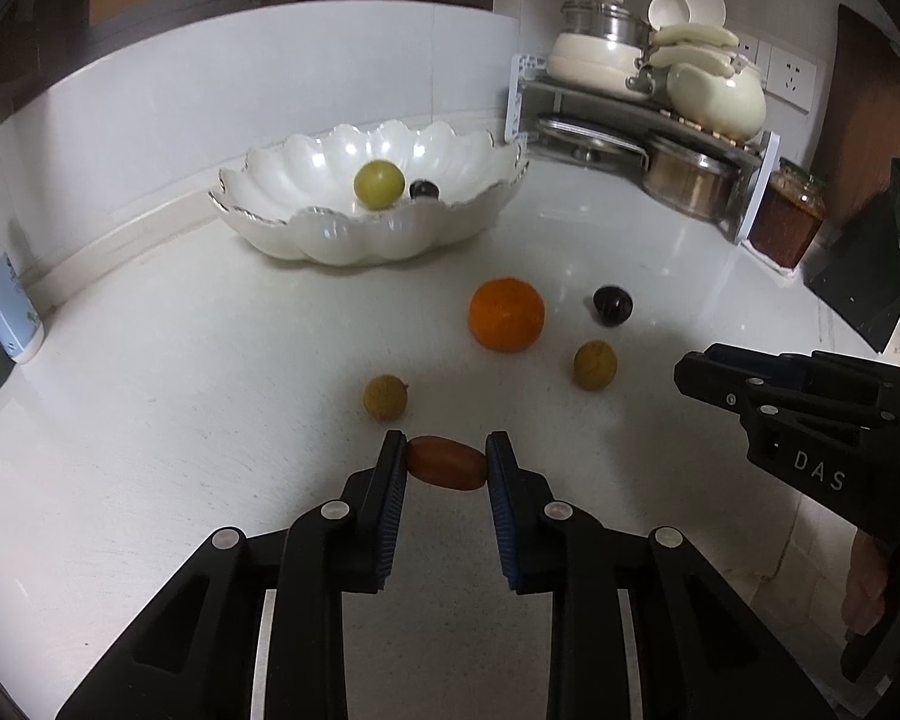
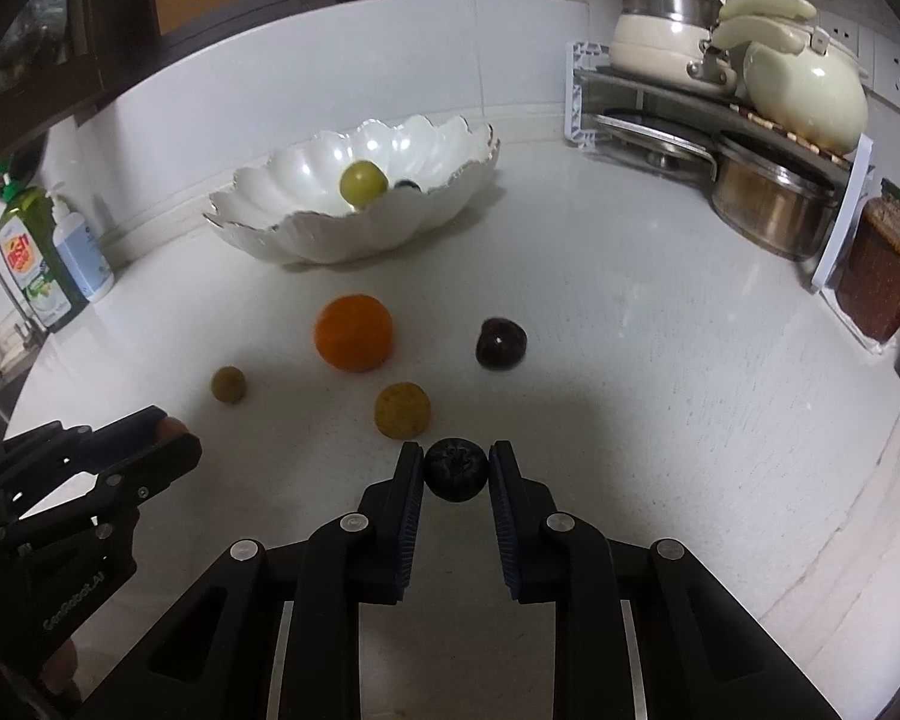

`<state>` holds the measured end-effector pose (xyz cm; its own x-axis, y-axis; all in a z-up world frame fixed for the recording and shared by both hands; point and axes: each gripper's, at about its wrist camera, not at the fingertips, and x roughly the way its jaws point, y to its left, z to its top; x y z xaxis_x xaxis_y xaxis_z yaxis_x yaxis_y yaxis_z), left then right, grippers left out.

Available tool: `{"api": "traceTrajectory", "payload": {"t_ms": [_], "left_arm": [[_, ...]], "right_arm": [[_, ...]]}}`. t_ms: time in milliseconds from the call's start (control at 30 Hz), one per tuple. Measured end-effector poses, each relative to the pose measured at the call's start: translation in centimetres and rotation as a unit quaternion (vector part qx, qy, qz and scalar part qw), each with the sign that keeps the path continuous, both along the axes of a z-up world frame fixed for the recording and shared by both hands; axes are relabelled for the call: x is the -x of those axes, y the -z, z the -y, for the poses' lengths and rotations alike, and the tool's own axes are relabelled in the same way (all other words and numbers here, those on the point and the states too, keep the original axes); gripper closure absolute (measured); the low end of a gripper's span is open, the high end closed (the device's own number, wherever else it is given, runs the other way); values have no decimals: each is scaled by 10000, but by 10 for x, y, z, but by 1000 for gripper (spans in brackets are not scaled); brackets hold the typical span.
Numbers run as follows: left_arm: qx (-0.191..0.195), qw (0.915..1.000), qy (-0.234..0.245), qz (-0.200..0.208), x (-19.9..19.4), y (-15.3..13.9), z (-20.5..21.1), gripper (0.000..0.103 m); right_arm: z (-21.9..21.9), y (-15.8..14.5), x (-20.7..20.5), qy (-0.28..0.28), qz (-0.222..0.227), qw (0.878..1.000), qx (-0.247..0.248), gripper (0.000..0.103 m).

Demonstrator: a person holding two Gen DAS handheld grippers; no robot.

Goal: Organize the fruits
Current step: 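Lift and carry the red date and dark plum in both grippers to the bowl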

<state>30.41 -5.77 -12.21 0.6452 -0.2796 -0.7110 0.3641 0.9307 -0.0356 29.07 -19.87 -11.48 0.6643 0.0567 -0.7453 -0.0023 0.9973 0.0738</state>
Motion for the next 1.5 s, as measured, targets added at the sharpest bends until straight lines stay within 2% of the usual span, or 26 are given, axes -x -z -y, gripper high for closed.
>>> {"api": "traceTrajectory", "payload": {"t_ms": [933, 1500], "left_arm": [[165, 9948, -329, 954, 4, -79, -22, 76], [145, 9877, -413, 1500, -27, -116, -37, 76]], "right_arm": [[-24, -71, 9, -142, 1017, 9947, -18, 79], [-34, -108, -24, -107, 1563, 9876, 108, 79]]}}
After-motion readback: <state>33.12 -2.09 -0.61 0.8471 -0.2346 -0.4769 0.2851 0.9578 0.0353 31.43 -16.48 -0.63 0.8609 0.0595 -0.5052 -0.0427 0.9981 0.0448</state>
